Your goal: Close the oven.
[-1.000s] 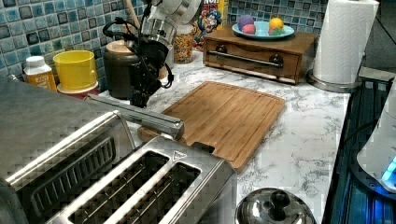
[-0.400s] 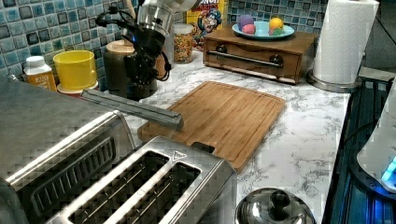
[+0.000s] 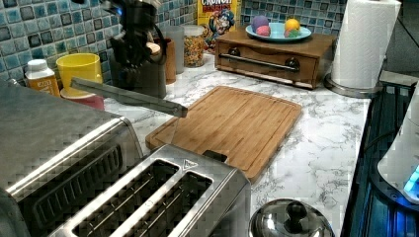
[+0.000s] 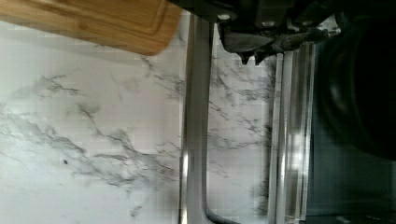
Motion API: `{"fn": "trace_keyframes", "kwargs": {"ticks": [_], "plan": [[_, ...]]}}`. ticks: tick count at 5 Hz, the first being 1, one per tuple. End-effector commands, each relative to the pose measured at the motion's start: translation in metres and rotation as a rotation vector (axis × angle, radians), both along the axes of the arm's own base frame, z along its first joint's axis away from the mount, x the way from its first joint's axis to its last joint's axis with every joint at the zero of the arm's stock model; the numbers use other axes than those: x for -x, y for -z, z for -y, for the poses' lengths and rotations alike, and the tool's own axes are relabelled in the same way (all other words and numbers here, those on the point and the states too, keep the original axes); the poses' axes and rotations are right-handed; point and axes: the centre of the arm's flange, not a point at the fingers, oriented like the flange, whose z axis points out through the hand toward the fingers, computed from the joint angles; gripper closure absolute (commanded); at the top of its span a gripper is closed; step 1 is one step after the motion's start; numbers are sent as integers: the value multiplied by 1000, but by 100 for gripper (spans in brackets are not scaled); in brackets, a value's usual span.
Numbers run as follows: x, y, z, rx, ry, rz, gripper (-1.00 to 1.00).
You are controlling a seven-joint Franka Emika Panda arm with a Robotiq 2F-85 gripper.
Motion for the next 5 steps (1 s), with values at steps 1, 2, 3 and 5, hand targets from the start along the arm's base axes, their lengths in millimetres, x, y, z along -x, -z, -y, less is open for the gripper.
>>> {"fn": "trace_keyframes", "kwargs": {"ticks": [1,2,3,5], "plan": [[41,-132,-220,147,-228,212,100],[34,-131,-219,263,-150,197,100],[26,-136,-209,298,-119,194,100],[49,-204,-180,92,-70,313,100]]}}
